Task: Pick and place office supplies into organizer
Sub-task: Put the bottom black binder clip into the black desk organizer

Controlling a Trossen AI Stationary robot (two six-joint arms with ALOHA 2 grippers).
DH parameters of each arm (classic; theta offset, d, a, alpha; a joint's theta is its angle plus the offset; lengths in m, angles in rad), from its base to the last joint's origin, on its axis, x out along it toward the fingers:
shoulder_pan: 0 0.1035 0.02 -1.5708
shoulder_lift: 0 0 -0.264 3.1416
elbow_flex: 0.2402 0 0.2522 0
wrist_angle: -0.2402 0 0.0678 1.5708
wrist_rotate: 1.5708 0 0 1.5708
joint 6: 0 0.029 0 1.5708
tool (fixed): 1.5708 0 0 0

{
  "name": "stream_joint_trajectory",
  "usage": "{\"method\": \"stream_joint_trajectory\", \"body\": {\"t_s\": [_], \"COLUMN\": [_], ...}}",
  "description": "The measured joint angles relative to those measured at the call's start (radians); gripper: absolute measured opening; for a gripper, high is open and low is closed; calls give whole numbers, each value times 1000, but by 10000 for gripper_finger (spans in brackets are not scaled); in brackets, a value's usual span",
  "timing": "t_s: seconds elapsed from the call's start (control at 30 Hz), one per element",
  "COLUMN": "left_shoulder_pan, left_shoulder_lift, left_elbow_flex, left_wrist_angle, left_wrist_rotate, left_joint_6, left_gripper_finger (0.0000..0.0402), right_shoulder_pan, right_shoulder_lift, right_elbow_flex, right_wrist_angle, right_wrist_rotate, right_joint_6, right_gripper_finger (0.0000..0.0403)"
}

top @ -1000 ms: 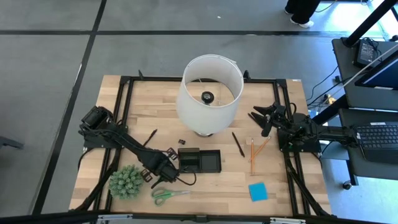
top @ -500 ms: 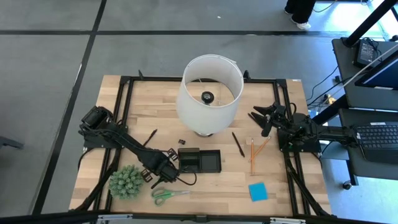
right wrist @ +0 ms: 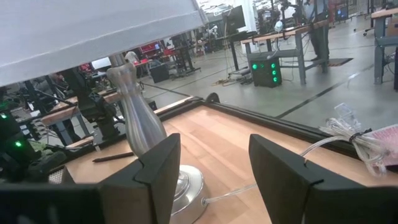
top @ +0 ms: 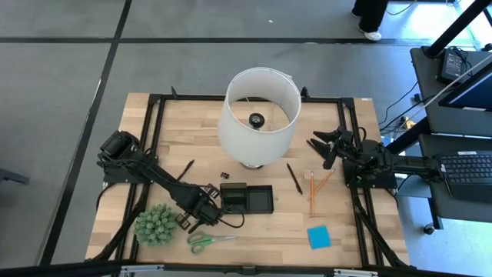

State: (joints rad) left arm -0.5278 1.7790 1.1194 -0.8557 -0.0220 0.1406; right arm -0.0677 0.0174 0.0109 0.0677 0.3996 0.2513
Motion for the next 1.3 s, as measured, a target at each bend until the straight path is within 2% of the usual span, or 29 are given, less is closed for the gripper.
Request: {"method": "stream_joint_trajectory", "body": {"t_s": [0.47,0.7,0.9,1.03,1.3], "left_shoulder_pan": [-2,-1,-1,-14,-51], "left_shoulder_lift": [-24,-90,-140,-161,-158], "left_elbow_flex": [-4,-5,-5,-5,-4], "left_wrist_angle": [-1,1,25,111,290], "left_wrist_rotate": [6,-20,-24,-101,-301], "left_joint_6": [-126,-273,-463,-563,-613], "left_gripper_finger": [3,1,1,1,1], "right_shoulder_pan": [0,0,0,0,0], "right_shoulder_lift": [0,0,0,0,0], "right_elbow_flex": [0,0,0,0,0], "right_wrist_angle": [0,0,0,0,0], "right_wrist_rotate": [0,0,0,0,0], "right_joint_6": [-23,-23,-20,-19,-17], "right_gripper_finger": [193,193,193,193,193]}}
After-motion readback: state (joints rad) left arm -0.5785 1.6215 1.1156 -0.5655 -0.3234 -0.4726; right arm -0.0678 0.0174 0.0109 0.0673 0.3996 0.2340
